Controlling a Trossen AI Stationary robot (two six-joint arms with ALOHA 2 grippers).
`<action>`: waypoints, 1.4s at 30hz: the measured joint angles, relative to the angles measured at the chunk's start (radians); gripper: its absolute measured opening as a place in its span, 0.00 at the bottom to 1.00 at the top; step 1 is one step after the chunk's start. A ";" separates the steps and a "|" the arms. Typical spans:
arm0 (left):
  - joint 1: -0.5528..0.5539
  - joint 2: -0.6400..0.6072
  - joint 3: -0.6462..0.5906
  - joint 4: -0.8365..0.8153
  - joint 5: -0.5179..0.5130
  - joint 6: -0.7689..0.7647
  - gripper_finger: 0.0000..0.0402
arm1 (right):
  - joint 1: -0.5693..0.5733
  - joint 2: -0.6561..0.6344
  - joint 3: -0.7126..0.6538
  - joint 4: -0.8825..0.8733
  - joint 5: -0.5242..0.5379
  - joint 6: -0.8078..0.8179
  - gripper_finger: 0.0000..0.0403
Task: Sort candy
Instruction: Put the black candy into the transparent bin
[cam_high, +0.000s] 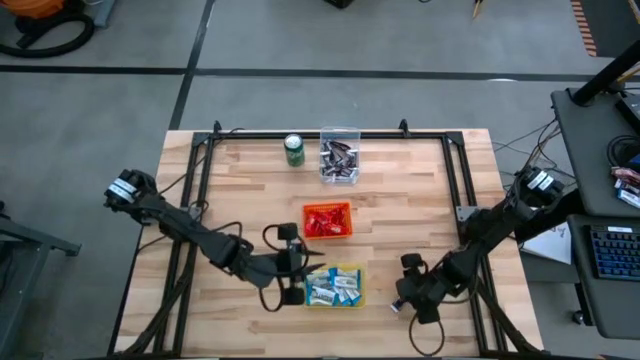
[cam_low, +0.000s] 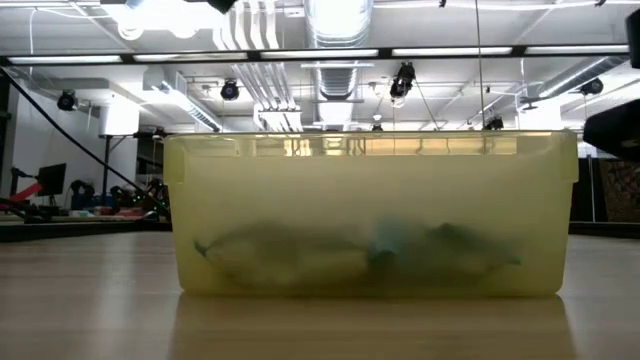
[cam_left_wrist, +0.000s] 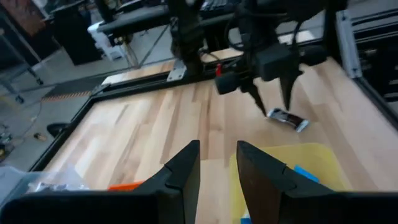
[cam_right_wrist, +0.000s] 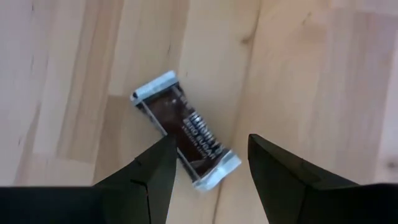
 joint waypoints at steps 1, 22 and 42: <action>-0.009 -0.001 0.000 0.004 -0.001 0.010 0.22 | 0.007 0.009 0.003 -0.003 0.000 0.006 0.46; -0.045 -0.001 -0.044 0.011 0.107 0.097 0.22 | 0.017 0.124 0.006 0.002 -0.002 0.060 0.11; -0.100 -0.372 -0.388 0.090 0.108 0.074 0.22 | -0.270 -0.328 0.000 -0.081 0.441 -0.105 0.03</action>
